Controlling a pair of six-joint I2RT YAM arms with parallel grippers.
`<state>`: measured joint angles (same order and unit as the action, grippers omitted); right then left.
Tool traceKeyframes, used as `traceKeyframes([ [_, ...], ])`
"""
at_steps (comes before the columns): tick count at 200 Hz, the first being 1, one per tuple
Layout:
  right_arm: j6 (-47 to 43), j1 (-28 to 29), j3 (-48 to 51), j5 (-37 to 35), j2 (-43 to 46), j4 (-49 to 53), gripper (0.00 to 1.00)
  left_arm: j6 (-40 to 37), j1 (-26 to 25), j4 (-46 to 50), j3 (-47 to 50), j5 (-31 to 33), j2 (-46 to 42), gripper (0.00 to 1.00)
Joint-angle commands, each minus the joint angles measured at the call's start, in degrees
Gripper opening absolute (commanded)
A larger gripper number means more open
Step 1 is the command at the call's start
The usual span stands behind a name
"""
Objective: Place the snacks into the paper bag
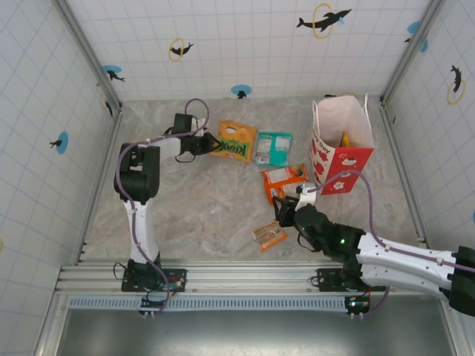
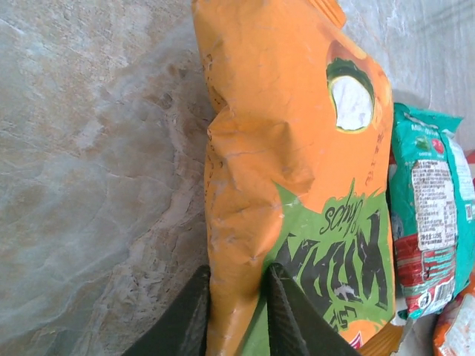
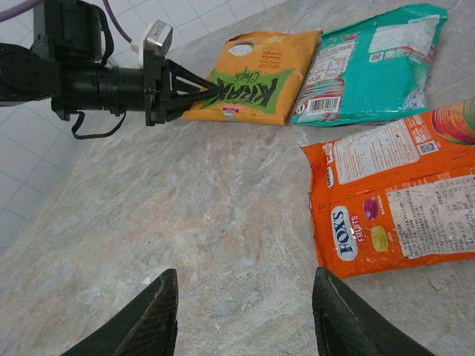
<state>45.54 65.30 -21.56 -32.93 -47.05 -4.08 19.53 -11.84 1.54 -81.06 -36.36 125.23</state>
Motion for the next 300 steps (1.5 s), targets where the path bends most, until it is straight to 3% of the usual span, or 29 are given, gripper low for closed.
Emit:
traceKeyframes([
  [1,0.0,0.2,0.5,-1.1,0.6,-1.5,0.49,-1.0,0.7,-1.2,1.8,-0.6,-3.0,0.17],
  [43,0.3,0.4,0.5,-0.7,0.9,-1.3,0.49,-3.0,0.8,-1.3,5.7,0.8,-8.4,0.00],
  [193,-5.6,0.4,-2.0,-0.5,1.7,-0.9,0.49,-16.2,0.8,6.4,19.3,1.3,-33.6,0.00],
  [300,-17.2,0.4,-5.3,3.9,2.2,-0.8,0.49,-39.6,0.4,18.0,28.3,-13.4,-51.5,0.00],
])
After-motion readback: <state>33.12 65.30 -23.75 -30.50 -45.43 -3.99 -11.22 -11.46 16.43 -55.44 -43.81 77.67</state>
